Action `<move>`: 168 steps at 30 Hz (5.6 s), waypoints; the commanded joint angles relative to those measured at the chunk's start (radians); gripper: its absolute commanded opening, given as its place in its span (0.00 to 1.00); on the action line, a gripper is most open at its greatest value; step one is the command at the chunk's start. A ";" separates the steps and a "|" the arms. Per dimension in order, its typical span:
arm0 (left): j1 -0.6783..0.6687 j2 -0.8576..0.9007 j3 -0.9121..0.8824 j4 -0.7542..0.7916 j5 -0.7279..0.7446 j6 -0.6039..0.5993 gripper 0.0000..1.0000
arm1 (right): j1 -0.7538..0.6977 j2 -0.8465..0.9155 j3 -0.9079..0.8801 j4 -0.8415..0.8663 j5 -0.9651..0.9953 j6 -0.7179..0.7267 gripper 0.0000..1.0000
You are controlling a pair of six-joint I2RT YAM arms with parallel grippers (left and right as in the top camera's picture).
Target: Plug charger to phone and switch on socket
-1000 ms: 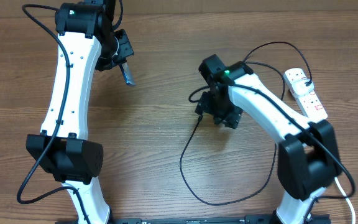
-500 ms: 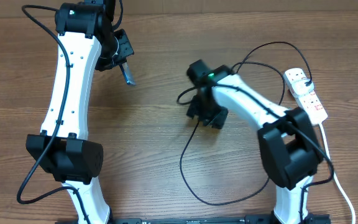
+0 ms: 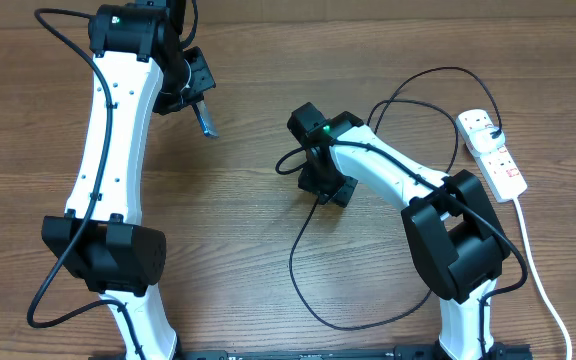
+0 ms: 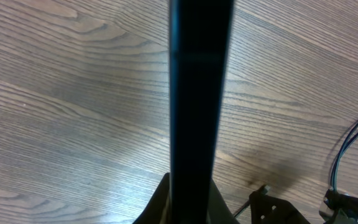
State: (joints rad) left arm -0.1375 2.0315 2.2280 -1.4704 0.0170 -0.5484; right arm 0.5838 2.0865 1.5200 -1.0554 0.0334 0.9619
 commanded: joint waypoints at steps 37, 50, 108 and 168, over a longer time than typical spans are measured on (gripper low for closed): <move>-0.001 -0.003 0.006 0.014 -0.016 -0.017 0.04 | 0.006 0.005 -0.095 0.092 -0.027 0.037 0.43; -0.001 -0.003 0.006 0.016 -0.016 -0.017 0.04 | 0.006 0.033 -0.095 0.108 -0.051 0.029 0.31; -0.001 -0.003 0.006 0.016 -0.016 -0.017 0.04 | 0.004 0.035 -0.095 0.104 -0.061 0.015 0.18; 0.000 -0.003 0.006 0.212 0.534 0.192 0.04 | 0.000 -0.208 0.035 -0.002 -0.091 -0.257 0.04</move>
State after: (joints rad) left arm -0.1375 2.0315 2.2280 -1.2877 0.4362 -0.3882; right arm 0.5831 1.9995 1.5265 -1.0561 -0.0463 0.7853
